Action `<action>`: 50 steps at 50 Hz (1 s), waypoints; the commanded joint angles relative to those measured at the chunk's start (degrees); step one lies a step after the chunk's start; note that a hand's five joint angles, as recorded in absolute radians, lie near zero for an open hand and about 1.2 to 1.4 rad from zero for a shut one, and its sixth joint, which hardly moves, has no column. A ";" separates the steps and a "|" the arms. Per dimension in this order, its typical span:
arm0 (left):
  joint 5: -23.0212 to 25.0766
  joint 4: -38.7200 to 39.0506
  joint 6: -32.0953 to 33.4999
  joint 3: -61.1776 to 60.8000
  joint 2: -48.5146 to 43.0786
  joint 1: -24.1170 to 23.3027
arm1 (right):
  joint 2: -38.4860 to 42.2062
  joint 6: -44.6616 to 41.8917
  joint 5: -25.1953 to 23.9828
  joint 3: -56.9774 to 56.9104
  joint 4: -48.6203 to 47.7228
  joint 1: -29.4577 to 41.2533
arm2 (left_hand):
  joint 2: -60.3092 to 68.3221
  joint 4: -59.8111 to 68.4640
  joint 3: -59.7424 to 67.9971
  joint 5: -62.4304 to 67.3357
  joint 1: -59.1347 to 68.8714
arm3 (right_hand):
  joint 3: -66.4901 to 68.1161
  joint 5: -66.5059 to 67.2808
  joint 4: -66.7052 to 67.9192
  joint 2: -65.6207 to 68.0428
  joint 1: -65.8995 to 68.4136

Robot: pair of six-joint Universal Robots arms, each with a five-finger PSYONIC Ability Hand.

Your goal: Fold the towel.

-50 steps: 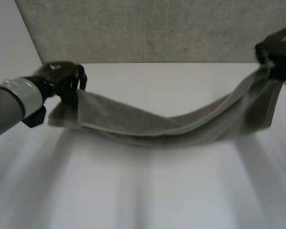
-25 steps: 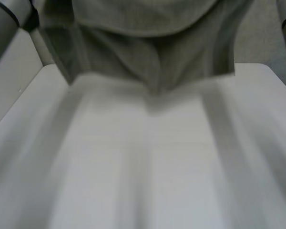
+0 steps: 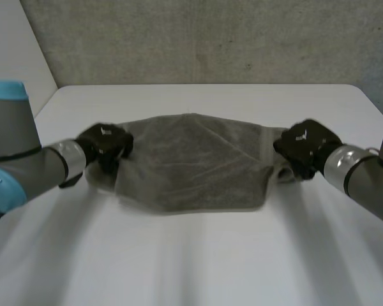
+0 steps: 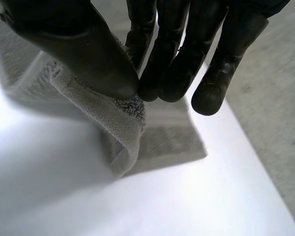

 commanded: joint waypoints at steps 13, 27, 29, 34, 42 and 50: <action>9.48 -9.98 5.35 -3.35 12.97 6.59 | -13.62 5.22 -3.14 3.84 5.10 -8.68 | -6.10 -7.43 -8.90 -14.46 -2.07 | 3.46 3.02 3.40 4.23 4.32; 8.51 -16.58 10.72 8.35 -0.30 5.37 | -5.44 4.86 -3.85 2.70 6.96 -11.42 | -7.93 -9.26 -10.72 -16.29 -3.90 | 3.46 3.02 3.40 4.23 4.32; 8.42 -16.66 10.63 12.29 -5.99 3.70 | -2.99 4.95 -3.93 2.09 6.52 -11.24 | -15.13 -16.46 -17.93 -23.49 -11.10 | 3.46 3.02 3.40 4.23 4.32; 7.99 -16.49 10.11 18.00 -13.81 0.63 | 2.54 5.22 -4.37 0.16 5.65 -10.98 | -20.87 -22.20 -23.66 -29.23 -16.84 | 3.46 3.02 3.40 4.23 4.32; -1.04 -16.40 8.62 29.77 -23.14 -0.96 | 5.46 5.92 -4.03 -1.78 2.76 -10.45 | -31.62 -32.95 -34.41 -39.98 -27.59 | 3.46 3.02 3.40 4.23 4.32; -5.64 -15.26 0.19 38.40 -25.88 -1.05 | 5.54 9.60 -1.83 -1.87 -2.79 -10.63 | -54.63 -55.96 -57.42 -62.99 -50.60 | 3.46 3.02 3.40 4.23 4.32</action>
